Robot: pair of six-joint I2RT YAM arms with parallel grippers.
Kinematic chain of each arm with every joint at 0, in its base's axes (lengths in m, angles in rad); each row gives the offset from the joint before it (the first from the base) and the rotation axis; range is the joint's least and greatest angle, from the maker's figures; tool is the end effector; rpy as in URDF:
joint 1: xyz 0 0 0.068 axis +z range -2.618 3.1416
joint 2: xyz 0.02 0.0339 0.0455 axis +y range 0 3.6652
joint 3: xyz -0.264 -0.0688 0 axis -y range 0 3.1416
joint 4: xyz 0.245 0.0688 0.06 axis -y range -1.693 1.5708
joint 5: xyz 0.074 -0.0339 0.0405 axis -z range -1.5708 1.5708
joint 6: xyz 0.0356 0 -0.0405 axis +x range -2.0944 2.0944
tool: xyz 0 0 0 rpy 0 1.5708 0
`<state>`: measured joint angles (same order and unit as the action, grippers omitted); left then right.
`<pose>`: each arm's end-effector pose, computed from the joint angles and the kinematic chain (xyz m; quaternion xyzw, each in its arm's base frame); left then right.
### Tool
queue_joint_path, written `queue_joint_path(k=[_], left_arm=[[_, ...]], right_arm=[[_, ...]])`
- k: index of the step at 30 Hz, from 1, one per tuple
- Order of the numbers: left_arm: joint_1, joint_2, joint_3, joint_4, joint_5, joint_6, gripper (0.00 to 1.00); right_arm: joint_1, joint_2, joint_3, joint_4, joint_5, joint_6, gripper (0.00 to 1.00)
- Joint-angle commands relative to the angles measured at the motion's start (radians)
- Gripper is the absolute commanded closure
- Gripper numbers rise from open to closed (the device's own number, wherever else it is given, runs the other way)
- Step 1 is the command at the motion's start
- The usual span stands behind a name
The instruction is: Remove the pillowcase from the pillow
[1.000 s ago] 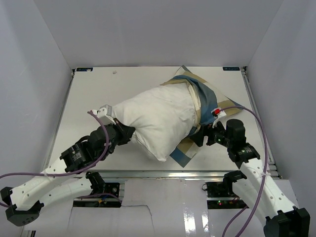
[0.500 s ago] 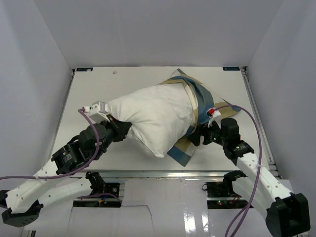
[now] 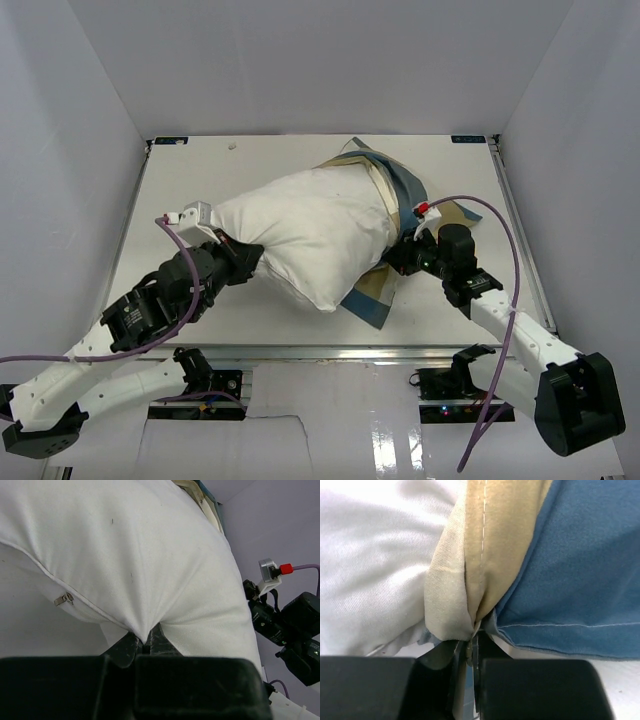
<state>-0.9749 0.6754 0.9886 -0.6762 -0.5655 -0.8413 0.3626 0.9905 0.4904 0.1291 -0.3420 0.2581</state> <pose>0.0864 -0.0934 0.3742 -0.1053 0.7993 -0.2886 0.5165 0.2008 0.0889 0.2305 -0.1384 0.8072 0.3036 0.4869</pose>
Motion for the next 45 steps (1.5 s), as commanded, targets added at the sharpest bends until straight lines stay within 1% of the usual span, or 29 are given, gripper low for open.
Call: queue_joint_path(k=[1,2,4,6,9,10,14,16,18,19,23,26,27,30,31,32,35,40,45], left_arm=[[-0.001,-0.014,0.106,0.014,-0.036,0.016,1.0],[0.001,-0.016,0.146,-0.006,-0.04,0.024,1.0],[0.001,-0.023,0.192,-0.02,-0.054,0.039,1.0],[0.001,-0.039,0.263,-0.043,-0.062,0.063,1.0],[0.001,-0.045,0.326,-0.072,-0.068,0.088,1.0],[-0.001,-0.045,0.364,-0.082,-0.066,0.099,1.0],[-0.001,-0.076,0.423,-0.108,-0.033,0.117,1.0],[0.001,-0.097,0.471,-0.126,-0.024,0.123,1.0],[-0.001,-0.109,0.505,-0.155,-0.024,0.134,1.0],[-0.001,-0.122,0.519,-0.163,-0.024,0.137,1.0],[0.001,-0.134,0.559,-0.171,-0.048,0.166,1.0],[-0.001,-0.1,0.605,-0.22,-0.094,0.191,1.0],[0.001,-0.093,0.642,-0.239,-0.117,0.205,1.0],[-0.001,-0.071,0.686,-0.246,-0.163,0.252,1.0],[-0.001,-0.065,0.7,-0.246,-0.181,0.274,1.0],[0.001,-0.056,0.717,-0.252,-0.229,0.287,1.0],[-0.001,-0.03,0.78,-0.258,-0.289,0.332,1.0],[-0.001,-0.011,0.91,-0.267,-0.304,0.343,1.0],[-0.001,-0.002,0.937,-0.267,-0.246,0.326,1.0]], right_arm=[[-0.001,0.008,0.02,0.107,0.144,0.027,0.92],[-0.004,0.014,0.022,0.103,0.217,0.035,0.92],[-0.028,0.025,0.023,0.106,0.271,0.047,0.92],[-0.042,0.054,0.03,0.104,0.308,0.065,0.92],[-0.08,0.115,0.042,0.103,0.378,0.091,0.92],[-0.115,0.132,0.042,0.104,0.385,0.102,0.92],[-0.229,0.216,0.036,0.141,0.377,0.135,0.92],[-0.299,0.234,0.043,0.142,0.37,0.144,0.92],[-0.342,0.246,0.056,0.141,0.371,0.144,0.92],[-0.39,0.247,0.057,0.139,0.376,0.144,0.92],[-0.479,0.26,0.059,0.139,0.376,0.188,0.92],[-0.514,0.287,0.094,0.129,0.374,0.211,0.92],[-0.528,0.298,0.112,0.121,0.373,0.223,0.92],[-0.56,0.306,0.128,0.119,0.354,0.25,0.92],[-0.567,0.309,0.141,0.121,0.315,0.248,0.92],[-0.571,0.315,0.149,0.119,0.305,0.248,0.92],[-0.583,0.321,0.171,0.113,0.324,0.239,0.92],[-0.633,0.359,0.198,0.118,0.296,0.256,0.92],[-0.639,0.398,0.223,0.129,0.293,0.263,0.92]])
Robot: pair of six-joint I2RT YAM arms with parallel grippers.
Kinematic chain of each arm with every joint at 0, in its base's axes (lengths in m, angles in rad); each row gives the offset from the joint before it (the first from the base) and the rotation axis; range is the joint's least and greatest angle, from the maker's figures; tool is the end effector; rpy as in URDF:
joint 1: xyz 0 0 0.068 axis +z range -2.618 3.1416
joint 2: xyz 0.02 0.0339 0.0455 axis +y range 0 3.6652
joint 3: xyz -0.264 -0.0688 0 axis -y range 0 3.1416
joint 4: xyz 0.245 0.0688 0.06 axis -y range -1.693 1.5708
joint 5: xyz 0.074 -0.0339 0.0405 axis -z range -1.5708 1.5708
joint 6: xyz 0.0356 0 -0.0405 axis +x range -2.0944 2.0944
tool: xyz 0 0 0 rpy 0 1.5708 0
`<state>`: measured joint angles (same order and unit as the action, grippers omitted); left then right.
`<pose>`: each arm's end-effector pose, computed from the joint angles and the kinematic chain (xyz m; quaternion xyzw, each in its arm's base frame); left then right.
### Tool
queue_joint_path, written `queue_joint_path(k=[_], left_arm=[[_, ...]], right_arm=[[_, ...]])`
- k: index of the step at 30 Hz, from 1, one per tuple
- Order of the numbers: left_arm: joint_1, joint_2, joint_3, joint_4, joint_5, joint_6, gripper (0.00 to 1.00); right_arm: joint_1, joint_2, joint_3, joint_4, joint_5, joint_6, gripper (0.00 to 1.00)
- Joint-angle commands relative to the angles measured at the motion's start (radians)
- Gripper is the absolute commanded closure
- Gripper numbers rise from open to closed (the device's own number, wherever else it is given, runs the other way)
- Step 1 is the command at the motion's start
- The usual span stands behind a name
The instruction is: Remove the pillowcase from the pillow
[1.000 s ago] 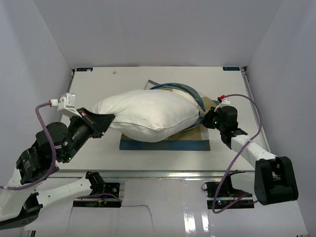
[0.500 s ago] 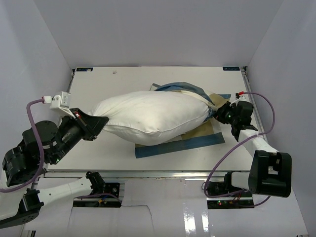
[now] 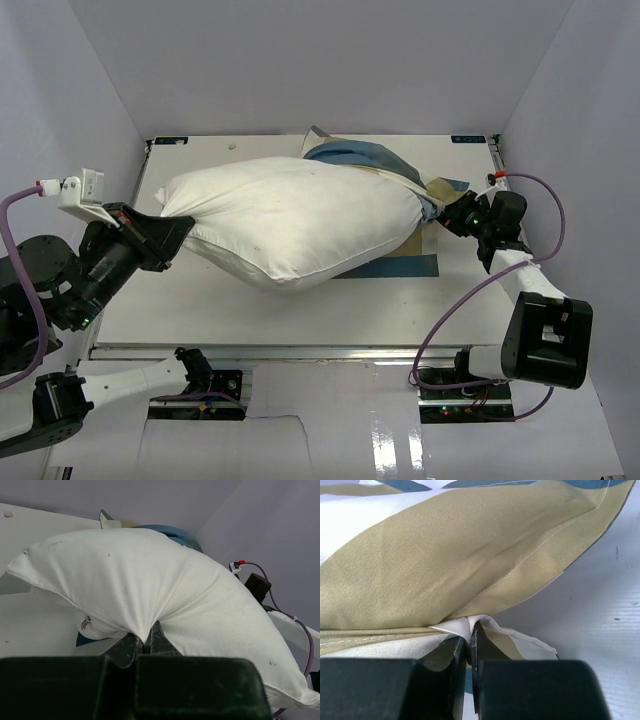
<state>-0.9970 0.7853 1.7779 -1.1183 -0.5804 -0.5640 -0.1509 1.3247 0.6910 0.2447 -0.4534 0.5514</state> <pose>0.0272 -0.0061 0.5251 -0.0304 0.7426 -0.2933 0.6013 0.2858 -0.0277 0.2326 0.1608 0.8029 0.2909 0.4949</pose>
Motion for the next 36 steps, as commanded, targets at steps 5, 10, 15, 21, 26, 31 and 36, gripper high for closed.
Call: queue_joint_path(k=[5,10,15,21,26,31,36], left_arm=[[0.02,-0.174,-0.109,0.239,-0.073,-0.017,1.0],[0.02,-0.228,-0.536,0.402,0.12,-0.114,1.0],[0.02,-0.176,-0.75,0.449,0.197,-0.116,1.0],[0.018,-0.242,-0.964,0.676,0.394,-0.097,1.0],[0.018,-0.251,-1.132,0.739,0.465,-0.122,1.0],[0.02,-0.296,-1.183,0.732,0.461,-0.149,1.0],[0.02,-0.365,-1.184,0.658,0.423,-0.166,1.0]], right_arm=[[-0.127,0.059,0.012,0.082,0.114,-0.04,0.92],[-0.021,-0.103,0.019,-0.079,-0.012,-0.136,0.42],[0.135,-0.449,-0.059,-0.148,0.036,-0.182,0.32],[0.312,-0.426,0.059,-0.092,0.004,-0.291,0.17],[0.388,-0.091,0.302,-0.235,-0.015,-0.508,0.08],[0.415,0.148,0.52,-0.329,0.125,-0.636,0.06],[0.454,0.365,0.78,-0.485,0.323,-0.755,0.05]])
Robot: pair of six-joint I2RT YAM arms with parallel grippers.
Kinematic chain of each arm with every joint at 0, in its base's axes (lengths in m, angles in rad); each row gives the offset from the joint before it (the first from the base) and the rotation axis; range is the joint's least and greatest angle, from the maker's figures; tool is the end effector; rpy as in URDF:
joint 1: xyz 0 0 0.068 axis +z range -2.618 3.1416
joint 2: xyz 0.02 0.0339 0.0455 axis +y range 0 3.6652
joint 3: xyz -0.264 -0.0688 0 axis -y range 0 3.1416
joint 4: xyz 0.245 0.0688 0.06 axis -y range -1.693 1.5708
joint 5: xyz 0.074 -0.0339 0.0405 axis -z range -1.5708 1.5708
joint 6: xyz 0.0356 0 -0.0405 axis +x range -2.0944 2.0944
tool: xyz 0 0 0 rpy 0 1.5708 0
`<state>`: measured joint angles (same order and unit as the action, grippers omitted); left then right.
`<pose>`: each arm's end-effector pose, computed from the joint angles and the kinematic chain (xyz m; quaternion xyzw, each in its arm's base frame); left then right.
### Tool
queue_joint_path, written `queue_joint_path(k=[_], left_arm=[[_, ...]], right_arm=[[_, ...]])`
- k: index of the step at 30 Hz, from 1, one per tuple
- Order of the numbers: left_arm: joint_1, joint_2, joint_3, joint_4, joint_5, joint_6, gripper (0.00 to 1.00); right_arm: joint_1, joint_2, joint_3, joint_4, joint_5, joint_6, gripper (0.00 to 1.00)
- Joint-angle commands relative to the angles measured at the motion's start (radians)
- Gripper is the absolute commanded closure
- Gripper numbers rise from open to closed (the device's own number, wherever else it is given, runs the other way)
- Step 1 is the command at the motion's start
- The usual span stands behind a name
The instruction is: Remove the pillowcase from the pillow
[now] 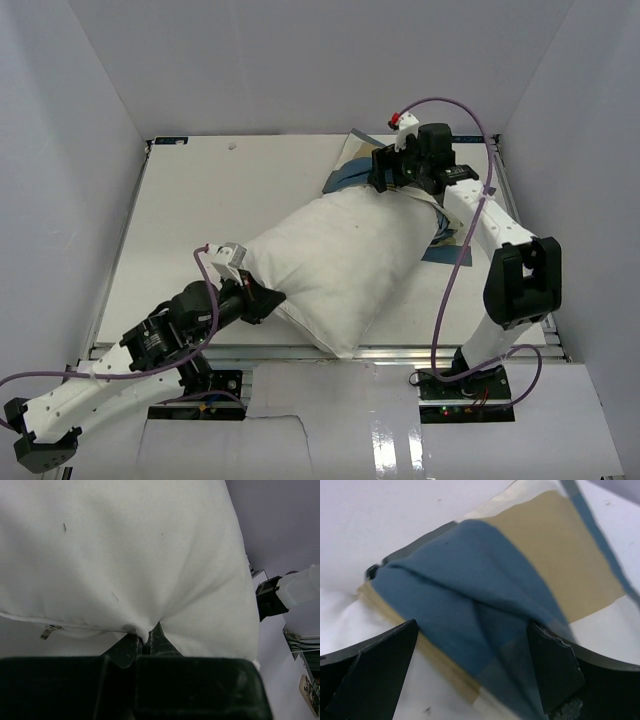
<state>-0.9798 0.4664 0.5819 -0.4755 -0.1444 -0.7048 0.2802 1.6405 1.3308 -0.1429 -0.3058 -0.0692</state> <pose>0.0727 -0.0992 0.2816 0.0717 0.8180 -0.3840 0.4221 0.3690 0.1174 0.3121 -0.2252 0.8111 0.1836 0.5077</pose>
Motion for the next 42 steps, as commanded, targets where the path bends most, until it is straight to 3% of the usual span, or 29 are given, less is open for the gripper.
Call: queue_joint_path(k=[1,5,10,11,12,14,15,17,18,24,31,42], left_arm=[[0.003,-0.057,0.009,0.011,-0.038,-0.028,1.0],[0.003,-0.08,0.009,0.005,-0.072,-0.03,1.0],[0.003,-0.057,0.044,-0.006,-0.075,-0.009,1.0],[0.001,-0.055,0.05,-0.009,-0.084,-0.005,1.0],[0.003,-0.052,0.058,-0.014,-0.092,-0.002,1.0],[0.003,-0.038,0.102,-0.025,-0.116,0.001,1.0],[0.001,-0.032,0.125,-0.043,-0.148,0.002,1.0],[0.001,-0.011,0.229,-0.086,-0.202,-0.002,1.0],[0.001,-0.006,0.269,-0.141,-0.248,-0.004,1.0],[0.001,-0.107,0.469,-0.307,-0.461,0.002,1.0],[0.001,-0.097,0.777,-0.4,-0.664,0.103,1.0],[0.001,-0.038,0.995,-0.437,-0.699,0.16,1.0]], right_arm=[[0.037,0.071,0.193,-0.162,0.219,-0.156,0.05],[0.092,0.169,0.258,-0.249,0.269,-0.222,0.04],[0.105,0.289,0.329,-0.316,0.264,-0.244,0.13],[0.105,0.304,0.358,-0.313,0.296,-0.23,0.19],[0.103,0.344,0.384,-0.32,0.383,-0.218,0.35],[0.09,0.395,0.462,-0.352,0.454,-0.169,0.49],[0.08,0.442,0.541,-0.372,0.502,-0.147,0.62],[0.038,0.491,0.611,-0.385,0.525,-0.078,0.74],[0.022,0.501,0.661,-0.388,0.581,-0.049,0.92],[-0.081,0.421,0.587,-0.314,0.737,0.13,0.92],[-0.236,0.387,0.545,-0.247,0.708,0.276,0.92],[-0.395,0.299,0.332,-0.127,0.651,0.381,0.92]])
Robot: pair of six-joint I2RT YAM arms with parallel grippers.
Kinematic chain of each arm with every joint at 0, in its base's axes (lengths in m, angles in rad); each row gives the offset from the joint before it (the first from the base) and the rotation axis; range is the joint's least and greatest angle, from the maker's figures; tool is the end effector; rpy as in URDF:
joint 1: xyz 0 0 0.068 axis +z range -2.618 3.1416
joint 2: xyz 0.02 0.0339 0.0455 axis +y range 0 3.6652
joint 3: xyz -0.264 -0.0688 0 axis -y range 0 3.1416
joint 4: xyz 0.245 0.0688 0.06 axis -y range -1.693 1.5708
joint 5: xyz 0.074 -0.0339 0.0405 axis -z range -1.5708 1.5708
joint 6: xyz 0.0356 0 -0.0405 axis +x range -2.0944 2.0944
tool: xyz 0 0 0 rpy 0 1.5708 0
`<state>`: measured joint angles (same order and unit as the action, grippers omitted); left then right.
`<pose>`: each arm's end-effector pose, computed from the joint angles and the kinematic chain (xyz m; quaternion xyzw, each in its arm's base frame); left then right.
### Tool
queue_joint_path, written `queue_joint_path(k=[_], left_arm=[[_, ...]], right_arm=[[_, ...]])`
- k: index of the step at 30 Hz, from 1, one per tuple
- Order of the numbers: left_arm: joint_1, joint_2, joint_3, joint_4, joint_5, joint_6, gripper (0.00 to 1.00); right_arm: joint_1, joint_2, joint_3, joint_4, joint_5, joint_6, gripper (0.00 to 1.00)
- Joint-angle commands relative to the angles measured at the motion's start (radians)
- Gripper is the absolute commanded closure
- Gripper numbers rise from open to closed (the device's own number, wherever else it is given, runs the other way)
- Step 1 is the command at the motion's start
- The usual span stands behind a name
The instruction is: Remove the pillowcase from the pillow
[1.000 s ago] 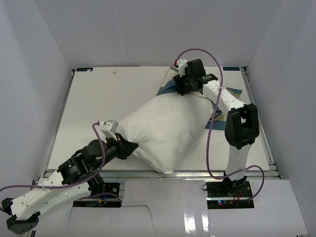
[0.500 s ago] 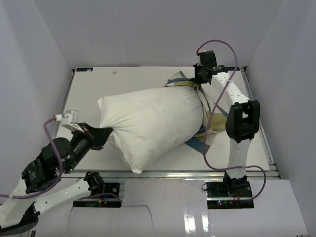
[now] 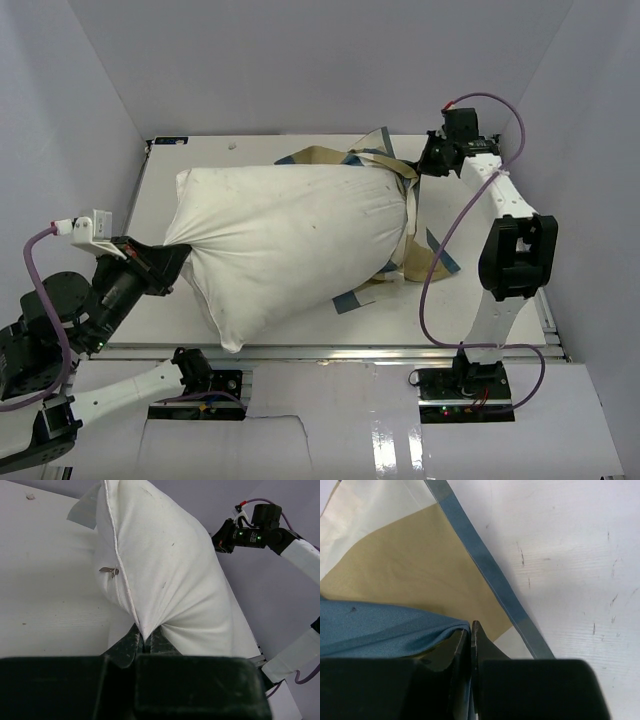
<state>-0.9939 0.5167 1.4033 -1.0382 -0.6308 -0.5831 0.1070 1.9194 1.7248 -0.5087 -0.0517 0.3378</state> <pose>0.0178 0.0111 0.4562 -0.0508 0.7473 -0.2735 0.6035 0.4430 0.0494 0.3023 0.0937 0.9023 0.1155 0.4046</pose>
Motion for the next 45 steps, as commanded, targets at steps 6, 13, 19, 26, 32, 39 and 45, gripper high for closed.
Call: queue_joint_path(k=[6,13,19,26,32,39,45], left_arm=[[0.015,-0.069,-0.031,0.162,-0.207,-0.049,1.0],[0.015,0.028,-0.279,0.217,-0.144,-0.158,1.0],[0.015,0.141,-0.21,0.296,-0.198,-0.101,1.0],[0.017,0.319,-0.011,0.311,-0.184,-0.032,1.0],[0.017,0.373,0.051,0.306,-0.175,-0.03,1.0],[0.017,0.407,0.108,0.308,-0.19,-0.029,1.0],[0.017,0.445,0.226,0.305,-0.231,0.057,1.0]], right_arm=[[-0.192,-0.082,-0.18,0.383,-0.261,-0.111,0.5],[-0.023,-0.36,-0.435,0.378,-0.312,-0.151,0.13],[-0.023,-0.741,-0.769,0.414,-0.304,-0.152,0.11],[-0.003,-1.068,-1.119,0.457,-0.304,-0.112,0.14],[0.0,-1.108,-1.24,0.43,-0.234,-0.117,0.16],[0.0,-1.082,-1.308,0.533,-0.215,-0.086,0.23],[-0.01,-0.999,-1.295,0.575,0.019,-0.034,0.63]])
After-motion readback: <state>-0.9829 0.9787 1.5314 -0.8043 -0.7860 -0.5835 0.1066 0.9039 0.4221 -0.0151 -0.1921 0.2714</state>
